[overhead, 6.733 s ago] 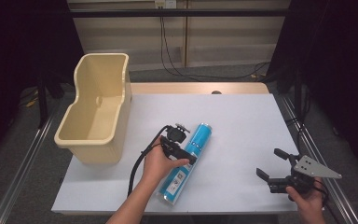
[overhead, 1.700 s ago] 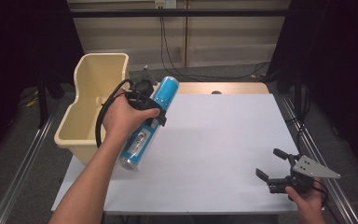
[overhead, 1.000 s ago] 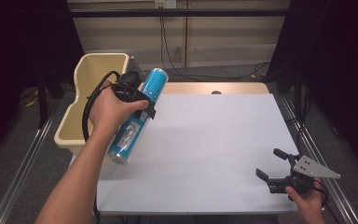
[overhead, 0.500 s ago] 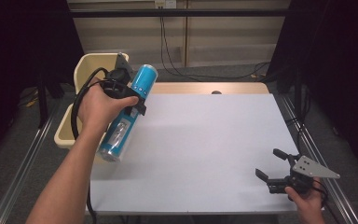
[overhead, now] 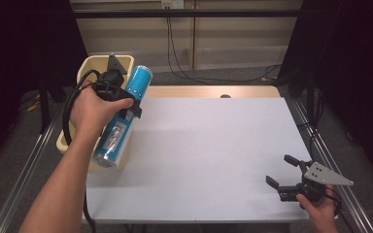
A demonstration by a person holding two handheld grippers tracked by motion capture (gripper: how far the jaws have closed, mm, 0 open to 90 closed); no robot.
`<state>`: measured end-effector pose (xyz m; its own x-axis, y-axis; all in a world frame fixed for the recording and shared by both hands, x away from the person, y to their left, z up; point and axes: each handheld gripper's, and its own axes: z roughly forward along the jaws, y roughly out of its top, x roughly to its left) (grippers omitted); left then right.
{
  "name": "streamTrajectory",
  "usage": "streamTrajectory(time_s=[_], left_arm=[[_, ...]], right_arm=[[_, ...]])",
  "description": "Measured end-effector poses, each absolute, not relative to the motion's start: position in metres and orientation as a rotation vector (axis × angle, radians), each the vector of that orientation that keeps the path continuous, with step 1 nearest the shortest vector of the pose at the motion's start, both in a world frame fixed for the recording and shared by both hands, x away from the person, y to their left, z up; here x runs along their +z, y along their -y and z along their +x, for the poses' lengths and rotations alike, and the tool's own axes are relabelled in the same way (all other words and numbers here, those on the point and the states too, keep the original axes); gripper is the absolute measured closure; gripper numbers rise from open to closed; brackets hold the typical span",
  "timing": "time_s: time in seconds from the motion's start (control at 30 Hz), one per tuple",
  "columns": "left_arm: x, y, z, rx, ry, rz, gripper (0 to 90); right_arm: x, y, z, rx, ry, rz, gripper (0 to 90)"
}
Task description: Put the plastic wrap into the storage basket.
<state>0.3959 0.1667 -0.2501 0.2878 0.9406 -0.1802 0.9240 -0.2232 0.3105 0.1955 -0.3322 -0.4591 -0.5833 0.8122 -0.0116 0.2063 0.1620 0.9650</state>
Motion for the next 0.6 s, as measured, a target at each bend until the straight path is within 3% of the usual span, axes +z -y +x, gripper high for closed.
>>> streamTrajectory(time_s=[0.6], left_arm=[[-0.254,-0.193,0.401,0.116,-1.772,2.148,32.1]], right_arm=[[-0.460,0.331,0.195,1.440,-1.906,0.962,1.8]])
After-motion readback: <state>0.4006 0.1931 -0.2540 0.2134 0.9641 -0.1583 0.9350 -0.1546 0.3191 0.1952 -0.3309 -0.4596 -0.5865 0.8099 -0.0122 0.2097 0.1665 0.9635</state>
